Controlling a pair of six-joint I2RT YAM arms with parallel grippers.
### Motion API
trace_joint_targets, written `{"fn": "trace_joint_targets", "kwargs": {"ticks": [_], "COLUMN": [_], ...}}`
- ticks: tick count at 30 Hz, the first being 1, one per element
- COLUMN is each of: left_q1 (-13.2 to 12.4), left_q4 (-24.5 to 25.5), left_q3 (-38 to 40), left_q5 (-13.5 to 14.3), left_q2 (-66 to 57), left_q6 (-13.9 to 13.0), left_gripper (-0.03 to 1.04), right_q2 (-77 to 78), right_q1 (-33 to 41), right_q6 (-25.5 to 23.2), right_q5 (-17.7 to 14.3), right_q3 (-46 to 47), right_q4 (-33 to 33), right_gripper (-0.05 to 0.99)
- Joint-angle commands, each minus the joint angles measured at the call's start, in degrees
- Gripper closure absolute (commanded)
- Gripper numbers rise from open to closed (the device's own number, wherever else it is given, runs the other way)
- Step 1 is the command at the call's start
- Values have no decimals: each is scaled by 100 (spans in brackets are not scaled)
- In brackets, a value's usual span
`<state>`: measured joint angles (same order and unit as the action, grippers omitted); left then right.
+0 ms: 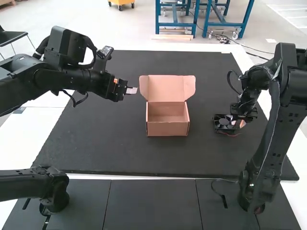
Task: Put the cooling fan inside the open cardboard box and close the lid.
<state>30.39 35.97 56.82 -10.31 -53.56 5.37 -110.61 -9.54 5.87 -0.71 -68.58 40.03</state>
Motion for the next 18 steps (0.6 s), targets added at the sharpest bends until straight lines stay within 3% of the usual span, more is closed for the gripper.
{"fn": "trace_joint_targets", "kwargs": {"ticks": [1, 10, 18], "left_q1": [2, 2, 19], "left_q4": [-28, -19, -134], "left_q3": [66, 14, -250], "left_q5": [37, 196, 547], "left_q2": [135, 135, 135], "left_q6": [-62, -62, -62], "left_gripper": [4, 4, 4], "right_q2": [-66, -31, 804], "right_q1": [-13, 22, 22], "right_q6": [-130, -534, -1088], "right_q5": [264, 282, 669], "right_q3": [-191, -341, -218], "right_q4": [40, 391, 831], "right_gripper": [94, 95, 95]}}
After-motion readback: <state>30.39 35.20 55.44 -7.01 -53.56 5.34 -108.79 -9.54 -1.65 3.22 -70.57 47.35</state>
